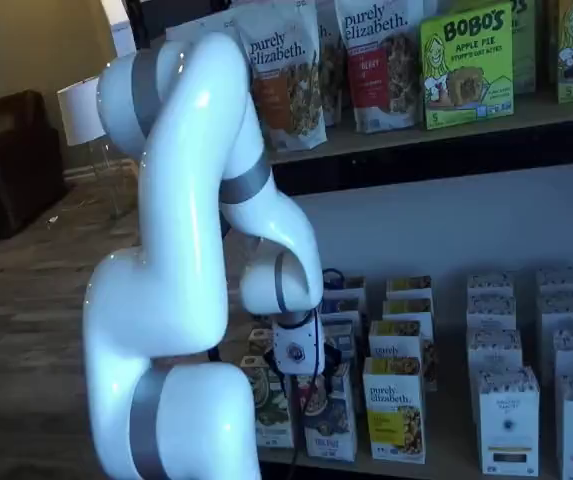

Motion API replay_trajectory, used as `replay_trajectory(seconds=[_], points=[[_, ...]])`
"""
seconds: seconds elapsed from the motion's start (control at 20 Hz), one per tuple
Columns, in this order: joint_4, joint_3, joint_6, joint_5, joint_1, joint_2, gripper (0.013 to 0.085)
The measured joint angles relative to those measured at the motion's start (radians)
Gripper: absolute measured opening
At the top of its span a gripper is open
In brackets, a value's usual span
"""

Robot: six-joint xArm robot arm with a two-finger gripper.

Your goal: Pick up the blue and white box that is on the bottom shelf, the second box from the left

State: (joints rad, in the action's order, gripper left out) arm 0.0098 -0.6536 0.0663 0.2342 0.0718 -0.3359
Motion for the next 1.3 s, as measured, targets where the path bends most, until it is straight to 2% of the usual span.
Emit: replay_trajectory(seconds=[0.5, 0.7, 1.15, 1.3], points=[[0.042, -0.175, -0.049, -0.01, -0.008, -0.17, 0.085], [0.051, -0.247, -0.053, -0.011, -0.003, -0.227, 0.085], [-0.005, -0.353, 0.008, 0.003, 0.003, -0.296, 0.085], [-0.008, -0.377, 0.012, 0.011, 0.005, -0.309, 0.085]])
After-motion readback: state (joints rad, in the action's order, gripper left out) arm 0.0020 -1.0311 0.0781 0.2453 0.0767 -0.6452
